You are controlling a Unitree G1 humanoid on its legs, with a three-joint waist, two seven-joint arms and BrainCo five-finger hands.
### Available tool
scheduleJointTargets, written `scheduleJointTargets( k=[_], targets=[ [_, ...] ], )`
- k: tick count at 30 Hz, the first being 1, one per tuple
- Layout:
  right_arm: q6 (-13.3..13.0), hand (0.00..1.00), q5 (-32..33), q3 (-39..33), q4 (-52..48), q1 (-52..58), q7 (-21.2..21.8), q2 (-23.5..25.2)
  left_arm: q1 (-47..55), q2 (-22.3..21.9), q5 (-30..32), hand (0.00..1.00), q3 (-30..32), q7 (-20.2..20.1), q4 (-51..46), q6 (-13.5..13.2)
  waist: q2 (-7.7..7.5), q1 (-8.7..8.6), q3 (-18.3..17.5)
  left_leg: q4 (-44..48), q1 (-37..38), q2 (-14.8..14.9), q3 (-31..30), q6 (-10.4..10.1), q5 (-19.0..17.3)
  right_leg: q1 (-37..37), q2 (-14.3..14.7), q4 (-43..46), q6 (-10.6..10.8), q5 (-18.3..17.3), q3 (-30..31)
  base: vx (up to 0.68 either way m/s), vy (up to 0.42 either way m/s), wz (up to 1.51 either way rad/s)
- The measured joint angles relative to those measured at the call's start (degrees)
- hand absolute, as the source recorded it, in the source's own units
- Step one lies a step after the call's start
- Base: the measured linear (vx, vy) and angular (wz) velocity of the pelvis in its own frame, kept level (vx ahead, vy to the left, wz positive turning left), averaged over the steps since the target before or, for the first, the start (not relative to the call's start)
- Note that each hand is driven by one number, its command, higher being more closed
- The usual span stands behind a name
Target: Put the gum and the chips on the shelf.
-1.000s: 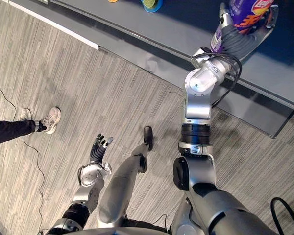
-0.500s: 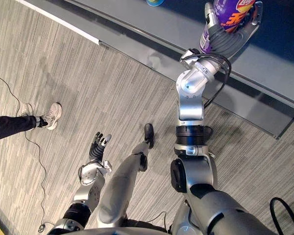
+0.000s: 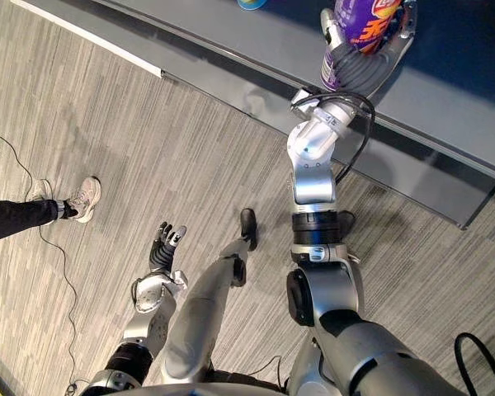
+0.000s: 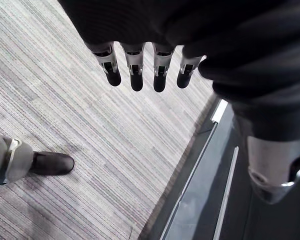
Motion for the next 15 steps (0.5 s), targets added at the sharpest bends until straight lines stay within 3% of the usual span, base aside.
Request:
scheduleJointTargets(
  k=[15],
  targets=[
    [0.3,0.00,1.1,1.1,1.4,2.7,1.0,1.4,0.3,-0.1,0.0,0.00,2.0,0.0,-0.2,0.0,-0.63,-0.11,-0.2,3.0,-1.6,1.4,0.7,0.3,-1.3,-0.6,1.1,0.1,-0.1,0.0,0.2,0.00,-0.009,-0.03]
  ],
)
